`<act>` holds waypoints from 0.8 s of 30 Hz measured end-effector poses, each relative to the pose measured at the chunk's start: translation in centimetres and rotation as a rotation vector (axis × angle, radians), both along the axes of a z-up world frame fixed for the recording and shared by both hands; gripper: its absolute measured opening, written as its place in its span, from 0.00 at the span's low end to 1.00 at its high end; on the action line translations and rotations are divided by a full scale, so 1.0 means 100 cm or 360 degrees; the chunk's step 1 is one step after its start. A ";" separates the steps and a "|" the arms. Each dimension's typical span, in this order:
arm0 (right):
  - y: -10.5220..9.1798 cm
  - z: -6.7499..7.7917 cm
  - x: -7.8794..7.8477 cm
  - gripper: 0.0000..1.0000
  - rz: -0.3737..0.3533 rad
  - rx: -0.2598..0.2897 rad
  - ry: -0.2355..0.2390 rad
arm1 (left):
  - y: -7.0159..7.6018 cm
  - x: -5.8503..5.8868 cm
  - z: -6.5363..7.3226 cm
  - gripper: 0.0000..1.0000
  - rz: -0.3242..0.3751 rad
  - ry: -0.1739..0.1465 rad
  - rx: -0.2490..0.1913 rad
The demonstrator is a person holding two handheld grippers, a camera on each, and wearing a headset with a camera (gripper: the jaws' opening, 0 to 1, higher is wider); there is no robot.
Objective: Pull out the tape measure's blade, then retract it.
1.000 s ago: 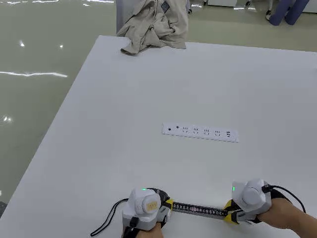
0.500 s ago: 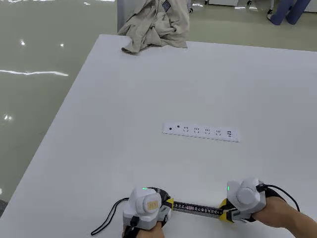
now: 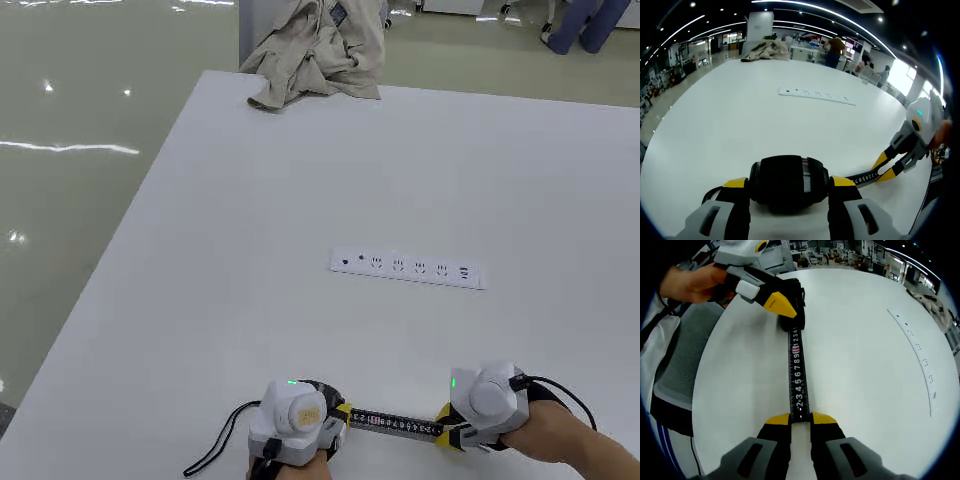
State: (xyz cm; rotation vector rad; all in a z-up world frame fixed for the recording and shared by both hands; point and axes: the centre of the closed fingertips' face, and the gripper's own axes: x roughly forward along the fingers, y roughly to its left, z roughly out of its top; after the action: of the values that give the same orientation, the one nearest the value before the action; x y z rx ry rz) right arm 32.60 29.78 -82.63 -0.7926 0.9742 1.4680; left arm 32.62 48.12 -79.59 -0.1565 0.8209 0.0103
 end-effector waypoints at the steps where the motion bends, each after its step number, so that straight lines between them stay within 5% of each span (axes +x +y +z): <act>1: 0.001 0.001 0.000 0.13 0.0003 0.0003 -0.0001 | 0.000 0.000 0.000 0.60 0.0001 -0.0003 0.0001; 24: 0.031 -0.001 -0.003 0.13 0.0059 0.0049 -0.0026 | 0.000 0.000 0.000 0.60 -0.0002 -0.0001 0.0002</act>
State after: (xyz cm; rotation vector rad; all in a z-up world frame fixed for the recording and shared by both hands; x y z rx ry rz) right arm 32.31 32.83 -82.69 -0.8028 0.9268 1.5031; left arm 32.65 48.11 -79.62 -0.1546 0.8204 0.0093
